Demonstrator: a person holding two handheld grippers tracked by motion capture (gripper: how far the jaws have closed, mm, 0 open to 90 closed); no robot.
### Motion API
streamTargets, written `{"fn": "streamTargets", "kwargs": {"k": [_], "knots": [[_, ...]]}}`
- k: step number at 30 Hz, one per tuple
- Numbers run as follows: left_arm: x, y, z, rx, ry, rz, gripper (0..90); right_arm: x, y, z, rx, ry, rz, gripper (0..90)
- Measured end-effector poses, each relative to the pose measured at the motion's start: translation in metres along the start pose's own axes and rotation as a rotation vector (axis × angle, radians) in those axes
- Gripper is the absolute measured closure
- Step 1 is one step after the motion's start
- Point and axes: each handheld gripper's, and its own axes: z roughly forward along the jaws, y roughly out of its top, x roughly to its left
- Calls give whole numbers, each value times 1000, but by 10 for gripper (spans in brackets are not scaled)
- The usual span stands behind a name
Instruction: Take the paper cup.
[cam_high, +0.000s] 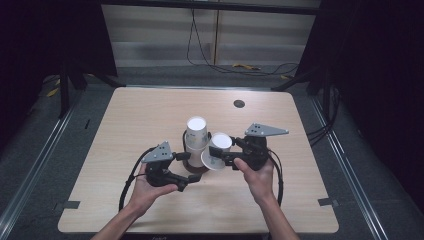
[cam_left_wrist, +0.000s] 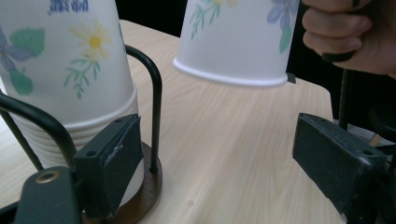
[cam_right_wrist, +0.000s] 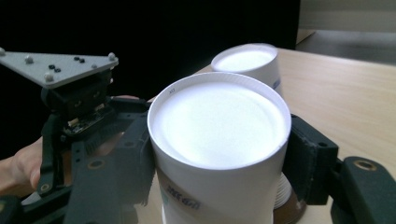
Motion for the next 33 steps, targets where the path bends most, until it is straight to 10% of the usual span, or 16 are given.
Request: {"fn": "streamTargets", "kwargs": {"k": [33], "knots": [[-1,-7,8,8,-93,-13,228,23,-20,38,115,137,-65,356]]}}
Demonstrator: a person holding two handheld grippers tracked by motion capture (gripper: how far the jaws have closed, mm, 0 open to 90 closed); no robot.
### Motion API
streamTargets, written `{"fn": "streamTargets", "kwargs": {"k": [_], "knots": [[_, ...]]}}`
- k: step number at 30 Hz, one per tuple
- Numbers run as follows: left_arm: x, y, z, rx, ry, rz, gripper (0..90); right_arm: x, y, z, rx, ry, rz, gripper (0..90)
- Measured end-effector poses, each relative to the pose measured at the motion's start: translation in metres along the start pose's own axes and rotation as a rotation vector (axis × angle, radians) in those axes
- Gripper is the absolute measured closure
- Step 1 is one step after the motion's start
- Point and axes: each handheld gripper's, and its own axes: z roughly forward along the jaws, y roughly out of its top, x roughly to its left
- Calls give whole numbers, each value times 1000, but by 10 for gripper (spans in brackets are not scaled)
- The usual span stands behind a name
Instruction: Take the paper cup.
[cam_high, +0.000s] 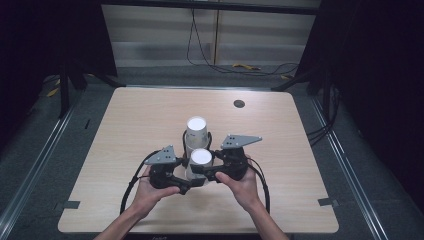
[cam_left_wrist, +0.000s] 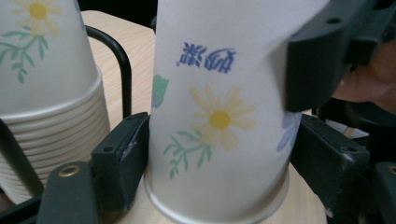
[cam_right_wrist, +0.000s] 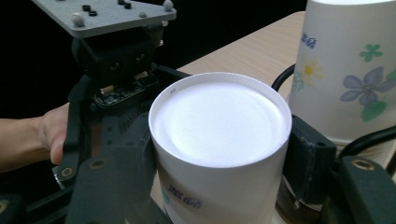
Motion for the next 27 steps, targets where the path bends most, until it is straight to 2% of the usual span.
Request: {"fn": "streamTargets", "kwargs": {"k": [7,10,17,20,23,27], "knots": [[1,0,-1,-7,-20,-4,243,0,0,1,-8,20,2,353],[2,0,-2,3,-29,7,258,0,0,1,-5,22,-2,348],[2,0,-4,8,-33,12,283,-1,-1,2,-12,35,2,323],[3,0,-5,22,-35,11,284,-2,0,2,-25,30,20,263],[3,0,-4,31,-36,4,285,-2,0,2,-23,20,17,210],[3,0,-5,49,-32,5,286,-3,0,-1,-34,14,18,181]]}}
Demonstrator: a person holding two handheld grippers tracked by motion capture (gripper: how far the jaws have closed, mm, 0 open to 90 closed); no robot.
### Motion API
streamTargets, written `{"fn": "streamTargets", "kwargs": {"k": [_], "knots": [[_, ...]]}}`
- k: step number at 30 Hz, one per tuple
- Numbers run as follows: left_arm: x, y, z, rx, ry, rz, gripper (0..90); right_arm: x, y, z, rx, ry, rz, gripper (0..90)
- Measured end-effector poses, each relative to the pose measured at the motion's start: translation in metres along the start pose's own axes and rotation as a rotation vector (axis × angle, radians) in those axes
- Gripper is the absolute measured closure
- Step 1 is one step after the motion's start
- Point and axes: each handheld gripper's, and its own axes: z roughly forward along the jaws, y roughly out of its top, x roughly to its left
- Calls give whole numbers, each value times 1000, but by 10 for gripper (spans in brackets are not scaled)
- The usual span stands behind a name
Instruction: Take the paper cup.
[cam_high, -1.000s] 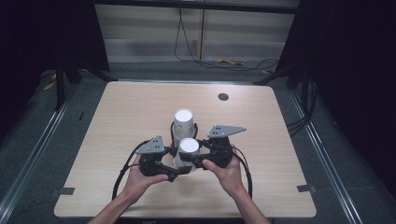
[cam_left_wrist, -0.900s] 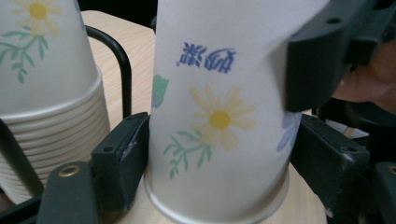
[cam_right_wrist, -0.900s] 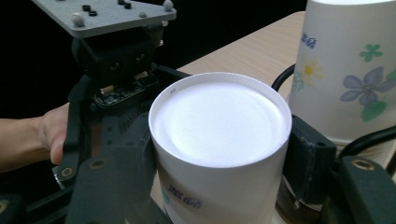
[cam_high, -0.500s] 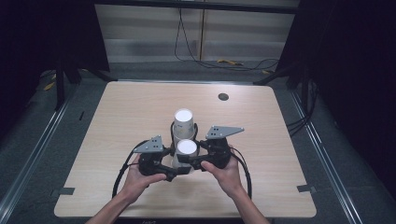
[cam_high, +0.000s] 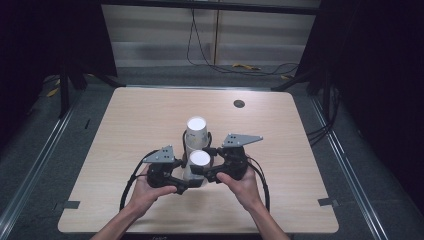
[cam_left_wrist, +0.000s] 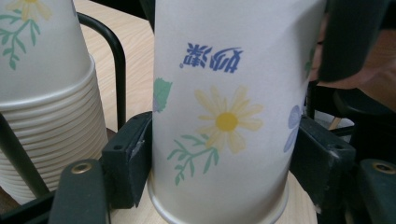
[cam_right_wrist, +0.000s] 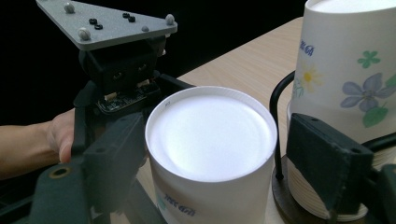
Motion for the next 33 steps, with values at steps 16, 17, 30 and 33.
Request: {"fn": "streamTargets", "kwargs": {"k": [16,17,30,33], "knots": [[5,5,-10,51,28,14,288,-8,-1,-16,38,-11,13,163],[5,4,-11,58,29,10,289,-9,-1,-17,40,-26,9,163],[7,8,-13,156,50,35,291,-11,-6,-24,106,-88,-29,189],[7,7,-12,179,58,32,291,-11,-6,-23,124,-83,-36,183]]}}
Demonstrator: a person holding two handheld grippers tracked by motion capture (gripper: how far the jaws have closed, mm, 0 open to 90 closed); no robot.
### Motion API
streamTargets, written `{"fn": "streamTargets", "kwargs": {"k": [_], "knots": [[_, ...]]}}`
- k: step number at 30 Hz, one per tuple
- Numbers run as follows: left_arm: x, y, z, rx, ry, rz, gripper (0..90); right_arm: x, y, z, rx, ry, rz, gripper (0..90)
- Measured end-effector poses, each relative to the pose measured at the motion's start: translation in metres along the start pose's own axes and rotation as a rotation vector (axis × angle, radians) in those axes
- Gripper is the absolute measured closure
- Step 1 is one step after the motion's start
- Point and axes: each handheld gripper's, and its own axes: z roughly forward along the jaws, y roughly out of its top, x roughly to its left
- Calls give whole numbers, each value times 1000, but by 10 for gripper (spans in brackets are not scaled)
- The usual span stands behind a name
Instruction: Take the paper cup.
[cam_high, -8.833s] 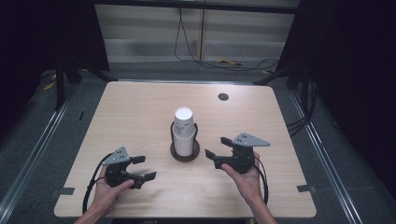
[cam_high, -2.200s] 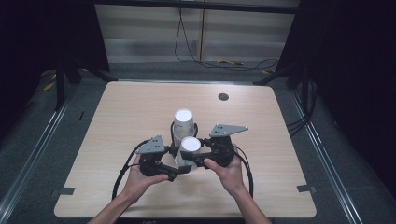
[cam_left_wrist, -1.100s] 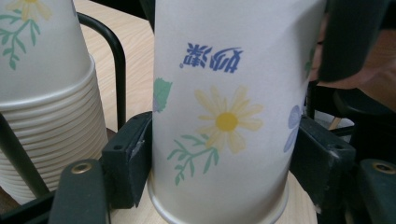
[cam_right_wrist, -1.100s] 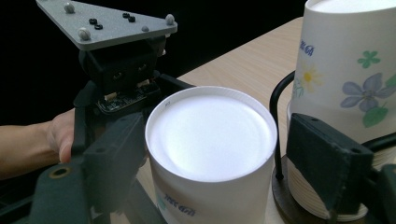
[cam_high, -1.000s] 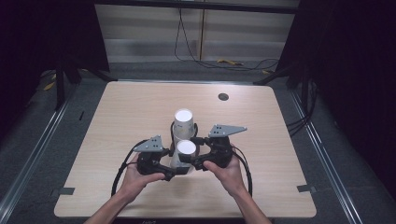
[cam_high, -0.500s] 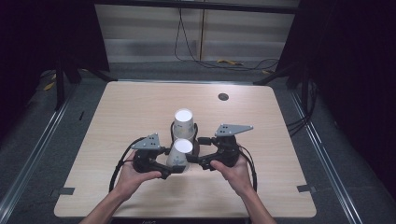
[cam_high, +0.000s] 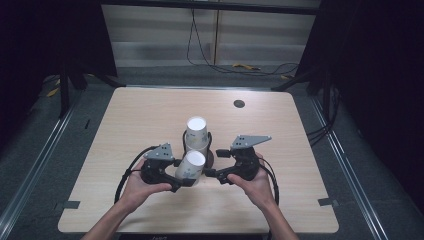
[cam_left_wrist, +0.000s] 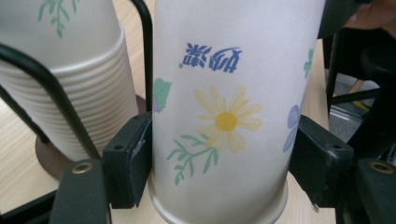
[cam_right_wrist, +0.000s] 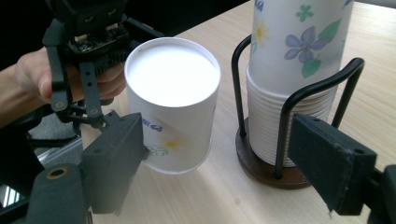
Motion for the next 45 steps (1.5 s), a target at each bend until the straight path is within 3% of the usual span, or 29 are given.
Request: {"fn": "streamTargets", "kwargs": {"k": [5,16,19,24,28,30,36,41,45], "knots": [[3,-1,-2,25,20,-1,292,1,0,1,26,21,-15,192],[1,3,-3,81,39,26,297,4,-1,3,97,7,-54,212],[2,4,-2,98,55,22,296,3,0,1,126,14,-69,274],[2,4,3,150,59,43,296,2,-1,3,163,1,-86,252],[4,6,1,192,96,87,296,4,-1,7,204,-1,-94,227],[5,5,1,198,93,79,296,4,-1,9,225,-13,-93,185],[7,4,5,222,82,92,298,5,-1,12,260,-8,-93,183],[6,8,4,219,78,93,299,3,-1,14,290,6,-95,220],[4,11,7,250,61,106,301,2,-1,17,336,31,-87,240]]}}
